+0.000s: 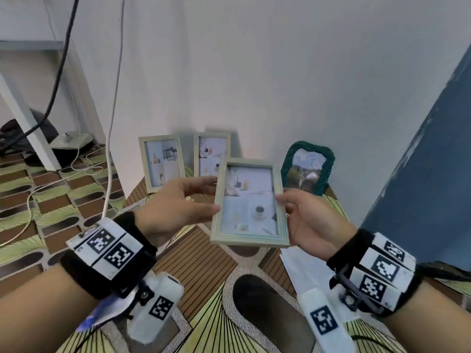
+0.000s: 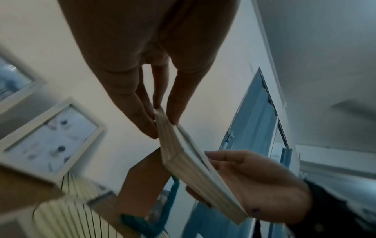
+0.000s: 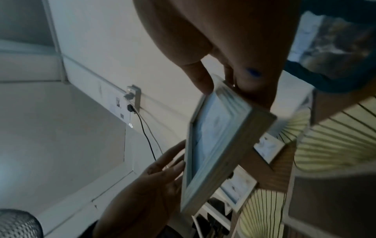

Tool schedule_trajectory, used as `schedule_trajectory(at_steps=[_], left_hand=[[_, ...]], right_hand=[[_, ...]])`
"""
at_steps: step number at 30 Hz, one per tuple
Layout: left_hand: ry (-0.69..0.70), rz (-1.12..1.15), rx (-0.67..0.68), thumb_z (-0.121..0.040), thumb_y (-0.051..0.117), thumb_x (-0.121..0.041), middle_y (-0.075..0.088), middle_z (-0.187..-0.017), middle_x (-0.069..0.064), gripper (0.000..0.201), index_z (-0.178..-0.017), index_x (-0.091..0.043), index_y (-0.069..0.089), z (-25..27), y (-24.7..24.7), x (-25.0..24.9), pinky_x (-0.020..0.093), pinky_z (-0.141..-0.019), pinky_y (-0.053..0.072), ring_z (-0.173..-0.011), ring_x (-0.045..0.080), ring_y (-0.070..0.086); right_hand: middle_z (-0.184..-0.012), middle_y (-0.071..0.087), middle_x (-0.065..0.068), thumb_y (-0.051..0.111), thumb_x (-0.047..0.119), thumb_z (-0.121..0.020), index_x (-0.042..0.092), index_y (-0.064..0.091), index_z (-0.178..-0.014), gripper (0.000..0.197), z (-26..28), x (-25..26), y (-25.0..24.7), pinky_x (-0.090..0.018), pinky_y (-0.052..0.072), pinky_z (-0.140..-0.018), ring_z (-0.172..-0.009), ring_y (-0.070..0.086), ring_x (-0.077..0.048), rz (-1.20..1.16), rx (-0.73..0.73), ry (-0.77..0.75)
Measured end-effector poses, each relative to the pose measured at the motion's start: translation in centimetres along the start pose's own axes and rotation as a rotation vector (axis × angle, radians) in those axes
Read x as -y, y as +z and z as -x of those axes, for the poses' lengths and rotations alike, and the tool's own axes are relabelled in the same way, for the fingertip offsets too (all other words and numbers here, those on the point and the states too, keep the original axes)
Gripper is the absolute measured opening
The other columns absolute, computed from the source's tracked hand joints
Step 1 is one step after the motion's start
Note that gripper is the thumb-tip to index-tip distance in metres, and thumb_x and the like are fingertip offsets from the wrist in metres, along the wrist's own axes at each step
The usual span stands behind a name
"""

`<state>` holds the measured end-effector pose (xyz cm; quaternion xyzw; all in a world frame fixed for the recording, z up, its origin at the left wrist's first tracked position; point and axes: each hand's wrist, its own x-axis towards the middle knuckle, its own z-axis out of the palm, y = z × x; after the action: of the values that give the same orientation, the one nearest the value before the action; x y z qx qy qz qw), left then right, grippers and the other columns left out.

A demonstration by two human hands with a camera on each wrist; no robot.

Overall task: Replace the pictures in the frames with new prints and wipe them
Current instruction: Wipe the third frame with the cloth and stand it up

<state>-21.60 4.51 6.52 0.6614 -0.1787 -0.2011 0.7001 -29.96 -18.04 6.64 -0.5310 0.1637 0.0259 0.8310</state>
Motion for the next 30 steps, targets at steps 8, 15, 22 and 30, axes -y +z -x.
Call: schedule_trajectory(at_steps=[8, 15, 22, 30], left_hand=[[0.314, -0.389, -0.074, -0.085, 0.07, 0.001, 0.064, -0.11, -0.011, 0.075, -0.139, -0.045, 0.045, -7.6, 0.8, -3.4, 0.015, -0.07, 0.055, -0.087, 0.007, 0.07], [0.36, -0.403, -0.15, -0.098, 0.058, -0.028, 0.063, -0.117, -0.026, 0.047, -0.141, -0.039, 0.046, -13.9, 2.2, -3.4, -0.002, -0.069, 0.044, -0.1, -0.011, 0.061], [0.17, -0.377, -0.133, -0.1, 0.052, -0.015, 0.055, -0.142, -0.003, 0.056, -0.152, -0.024, 0.032, -19.7, 2.9, -1.3, 0.042, -0.114, 0.037, -0.13, 0.013, 0.05], [0.079, -0.3, -0.08, -0.102, 0.047, -0.012, 0.044, -0.151, -0.001, 0.055, -0.153, -0.022, 0.029, -26.6, 2.8, 0.9, 0.041, -0.117, 0.033, -0.136, 0.015, 0.044]], right_hand=[[-0.119, 0.068, -0.018, 0.043, 0.01, -0.104, 0.017, 0.047, -0.124, 0.022, -4.5, 6.6, -0.2, -0.057, 0.052, -0.093, -0.109, 0.065, -0.041, 0.302, 0.018, -0.262], [-0.105, 0.067, -0.014, 0.051, 0.019, -0.101, 0.023, 0.053, -0.119, 0.018, -9.1, 8.3, -1.2, -0.051, 0.058, -0.084, -0.093, 0.069, -0.033, 0.655, -0.173, -0.438], [-0.084, 0.062, -0.006, 0.05, 0.023, -0.101, 0.032, 0.046, -0.109, 0.013, -15.2, 8.3, -2.6, -0.05, 0.057, -0.085, -0.087, 0.067, -0.028, 0.806, -0.327, -0.381], [-0.107, 0.065, -0.018, 0.04, 0.022, -0.101, 0.006, 0.058, -0.114, 0.027, -22.6, 8.4, -3.8, -0.046, 0.051, -0.091, -0.098, 0.062, -0.035, 0.813, -0.436, -0.321]])
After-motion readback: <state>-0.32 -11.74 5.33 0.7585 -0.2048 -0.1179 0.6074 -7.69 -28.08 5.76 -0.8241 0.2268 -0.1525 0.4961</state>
